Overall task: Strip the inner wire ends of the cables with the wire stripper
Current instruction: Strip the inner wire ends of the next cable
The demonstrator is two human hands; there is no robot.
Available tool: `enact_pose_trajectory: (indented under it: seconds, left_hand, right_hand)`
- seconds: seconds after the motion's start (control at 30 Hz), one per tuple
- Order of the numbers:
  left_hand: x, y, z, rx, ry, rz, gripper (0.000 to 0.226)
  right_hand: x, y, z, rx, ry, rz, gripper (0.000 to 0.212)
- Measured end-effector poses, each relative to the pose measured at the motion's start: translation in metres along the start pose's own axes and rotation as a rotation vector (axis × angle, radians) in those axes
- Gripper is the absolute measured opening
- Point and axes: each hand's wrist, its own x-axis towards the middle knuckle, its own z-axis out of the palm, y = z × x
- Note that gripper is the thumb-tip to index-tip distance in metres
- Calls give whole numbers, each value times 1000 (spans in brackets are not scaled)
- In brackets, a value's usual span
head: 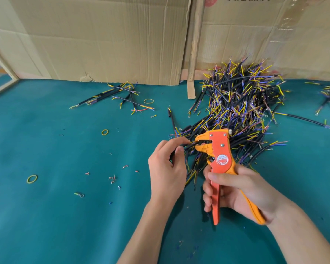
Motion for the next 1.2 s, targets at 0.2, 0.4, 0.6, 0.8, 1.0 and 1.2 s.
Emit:
enact_pose_trajectory:
  seconds: [0.2,0.4,0.6,0.8,1.0,1.2]
  left_hand:
    - [0,-1,0,-18,-21,-19,28]
    - [0,1,1,-55,-43,-34,28]
    - [1,1,2,-90,-57,-69,28]
    - [1,-1,1,-119,-36,-157,21]
    - [4,9,3,-264,-18,-273,9]
    - [29,33,25,-160,-96,-179,4]
  right_hand:
    - [1,1,1,-7,16,12,32]
    - [2,4,4,-27,44,1,39]
    - [4,8,11,3,170,-64,55]
    - [3,3,10,183,31,-141,30]
    - [3,-2,5,223,4,-240,46]
    - [-1,-6,1,295,-39,-309,34]
